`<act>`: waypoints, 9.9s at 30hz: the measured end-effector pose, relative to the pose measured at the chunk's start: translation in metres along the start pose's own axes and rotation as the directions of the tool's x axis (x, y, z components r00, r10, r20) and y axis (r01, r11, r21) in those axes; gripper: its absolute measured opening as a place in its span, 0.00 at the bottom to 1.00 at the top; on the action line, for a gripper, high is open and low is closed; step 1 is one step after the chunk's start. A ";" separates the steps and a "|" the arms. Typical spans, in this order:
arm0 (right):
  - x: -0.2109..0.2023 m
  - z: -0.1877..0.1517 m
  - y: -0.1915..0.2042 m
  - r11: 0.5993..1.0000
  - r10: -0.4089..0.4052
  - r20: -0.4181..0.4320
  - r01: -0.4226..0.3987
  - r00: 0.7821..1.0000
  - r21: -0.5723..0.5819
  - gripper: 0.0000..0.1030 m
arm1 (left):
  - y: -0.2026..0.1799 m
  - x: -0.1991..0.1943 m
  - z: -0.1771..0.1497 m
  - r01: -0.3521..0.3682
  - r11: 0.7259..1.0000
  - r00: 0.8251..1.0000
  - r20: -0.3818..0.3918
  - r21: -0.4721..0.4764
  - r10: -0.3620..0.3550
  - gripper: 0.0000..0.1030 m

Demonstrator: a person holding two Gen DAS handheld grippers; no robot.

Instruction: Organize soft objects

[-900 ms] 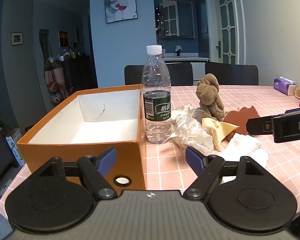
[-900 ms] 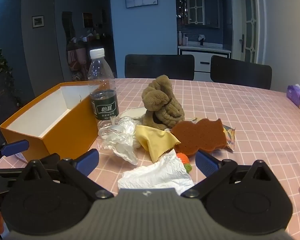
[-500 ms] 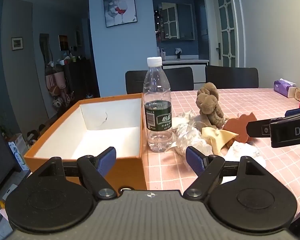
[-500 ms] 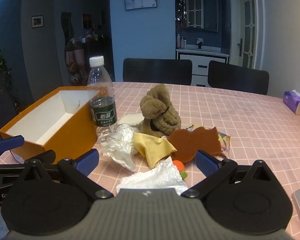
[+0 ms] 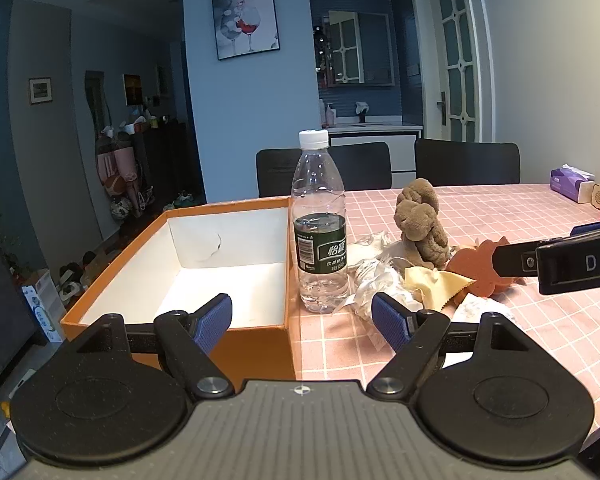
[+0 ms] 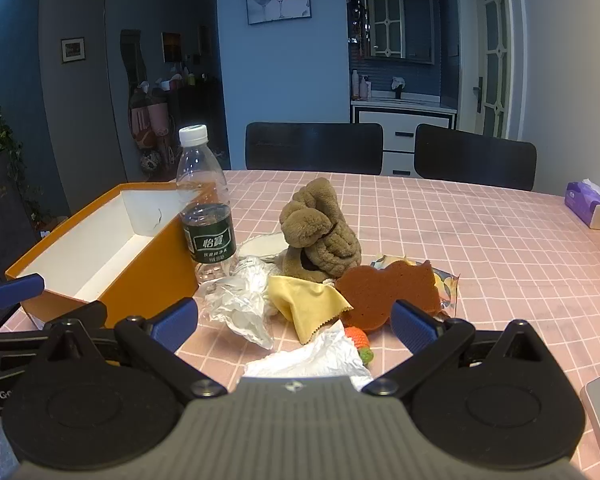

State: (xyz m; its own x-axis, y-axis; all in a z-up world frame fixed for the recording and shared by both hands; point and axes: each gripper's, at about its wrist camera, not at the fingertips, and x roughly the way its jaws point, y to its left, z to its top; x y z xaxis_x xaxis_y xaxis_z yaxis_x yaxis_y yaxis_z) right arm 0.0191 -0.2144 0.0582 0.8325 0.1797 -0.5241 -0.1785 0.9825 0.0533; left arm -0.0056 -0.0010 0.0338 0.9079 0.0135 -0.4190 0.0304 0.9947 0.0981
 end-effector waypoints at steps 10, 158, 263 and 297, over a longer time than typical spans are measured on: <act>0.001 -0.001 0.007 1.000 0.006 -0.015 -0.007 1.000 -0.022 0.98 | 0.002 -0.001 -0.001 -0.004 1.000 1.000 -0.002 -0.008 0.004 0.90; 0.135 -0.033 -0.048 0.999 0.030 -0.188 -0.032 0.982 -0.005 0.48 | -0.054 0.107 -0.041 0.367 0.930 0.897 -0.262 -0.010 -0.357 0.26; 0.065 0.061 0.115 0.858 0.367 -0.127 -0.388 0.922 -0.338 0.69 | 0.085 0.013 0.059 0.122 0.987 0.991 -0.063 0.104 -0.116 0.52; 0.068 -0.043 -0.054 0.998 -0.062 -0.061 0.064 0.996 0.026 0.73 | -0.045 0.060 -0.031 0.298 0.954 0.946 -0.123 -0.041 -0.300 0.52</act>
State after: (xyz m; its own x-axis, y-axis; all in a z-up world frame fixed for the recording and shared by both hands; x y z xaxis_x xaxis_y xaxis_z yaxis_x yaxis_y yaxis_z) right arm 0.0631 -0.2572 -0.0174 0.8086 0.1149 -0.5770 -0.1114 0.9929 0.0415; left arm 0.0348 -0.0417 -0.0242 0.7985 -0.2735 -0.5364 0.2819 0.9570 -0.0682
